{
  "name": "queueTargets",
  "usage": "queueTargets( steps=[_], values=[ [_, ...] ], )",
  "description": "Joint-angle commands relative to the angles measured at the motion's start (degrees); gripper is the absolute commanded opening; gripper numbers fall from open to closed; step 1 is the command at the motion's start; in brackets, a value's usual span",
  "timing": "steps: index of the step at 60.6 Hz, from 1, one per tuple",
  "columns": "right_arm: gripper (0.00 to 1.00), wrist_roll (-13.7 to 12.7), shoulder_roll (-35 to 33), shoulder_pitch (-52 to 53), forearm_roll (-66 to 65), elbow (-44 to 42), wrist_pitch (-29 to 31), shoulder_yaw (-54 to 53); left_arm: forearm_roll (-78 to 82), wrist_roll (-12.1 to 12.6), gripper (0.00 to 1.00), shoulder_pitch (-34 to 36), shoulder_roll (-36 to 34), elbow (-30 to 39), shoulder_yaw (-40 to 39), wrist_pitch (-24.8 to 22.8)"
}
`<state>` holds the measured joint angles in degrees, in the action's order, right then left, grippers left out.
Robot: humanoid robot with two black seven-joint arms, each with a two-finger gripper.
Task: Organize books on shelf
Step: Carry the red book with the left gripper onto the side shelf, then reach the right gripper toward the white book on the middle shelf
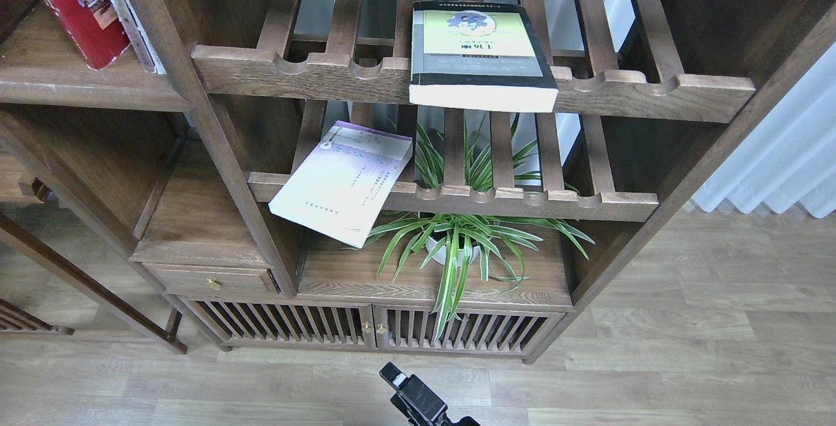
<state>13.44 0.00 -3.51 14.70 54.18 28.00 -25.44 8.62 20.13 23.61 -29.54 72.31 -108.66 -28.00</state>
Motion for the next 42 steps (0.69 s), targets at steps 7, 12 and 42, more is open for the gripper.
queueTargets(
  steps=[7, 12, 42],
  values=[
    [0.99, 0.1, 0.0, 0.1, 0.2, -0.3, 0.0, 0.0, -6.8, -0.1, 0.59, -13.6, 1.2, 4.7, -3.0, 0.0],
    [0.99, 0.1, 0.0, 0.3, 0.4, -1.1, 0.0, -0.1, -9.1, -0.1, 0.62, -17.4, 1.5, 5.1, -3.1, 0.0],
    [0.99, 0.1, 0.0, 2.4, 0.5, -1.4, 0.0, -5.7, -9.9, 0.3, 0.93, -30.7, 13.9, 2.9, 2.4, 0.0]
  ],
)
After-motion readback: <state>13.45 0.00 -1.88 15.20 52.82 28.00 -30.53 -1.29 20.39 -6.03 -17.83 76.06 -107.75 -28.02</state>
